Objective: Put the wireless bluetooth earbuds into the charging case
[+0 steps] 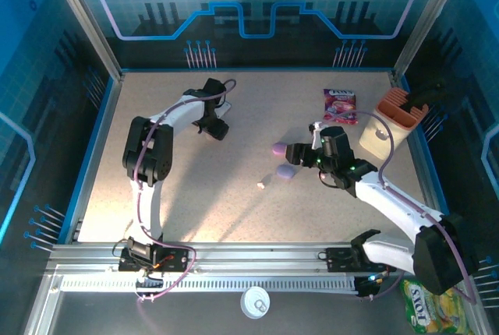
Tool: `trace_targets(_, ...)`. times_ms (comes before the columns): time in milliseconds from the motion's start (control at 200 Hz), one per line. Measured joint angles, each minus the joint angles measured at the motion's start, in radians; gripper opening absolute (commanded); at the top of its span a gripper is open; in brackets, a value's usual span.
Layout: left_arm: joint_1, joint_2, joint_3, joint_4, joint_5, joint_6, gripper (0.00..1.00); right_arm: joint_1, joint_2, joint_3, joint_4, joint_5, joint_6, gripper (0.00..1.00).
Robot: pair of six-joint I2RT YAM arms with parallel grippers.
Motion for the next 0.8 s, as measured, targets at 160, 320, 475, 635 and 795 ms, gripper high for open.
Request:
trace_targets(160,0.0,0.015,0.0,-0.02,-0.026,0.021,0.59,-0.014,0.003,-0.005,0.006,-0.006,0.001,0.75)
trace_targets(320,0.0,0.019,0.001,-0.025,-0.029,0.027,0.5,-0.022,0.007,-0.01,0.014,-0.01,0.005,0.74)
trace_targets(475,0.0,0.026,0.001,-0.027,-0.032,0.034,0.39,-0.029,0.007,-0.01,0.02,-0.016,0.009,0.74)
trace_targets(635,0.0,0.021,-0.003,-0.019,-0.032,0.033,0.33,-0.035,0.007,-0.01,0.02,-0.025,0.016,0.74)
trace_targets(795,0.0,-0.014,-0.058,0.027,-0.028,0.032,0.33,-0.036,0.008,-0.009,0.02,-0.043,0.016,0.74)
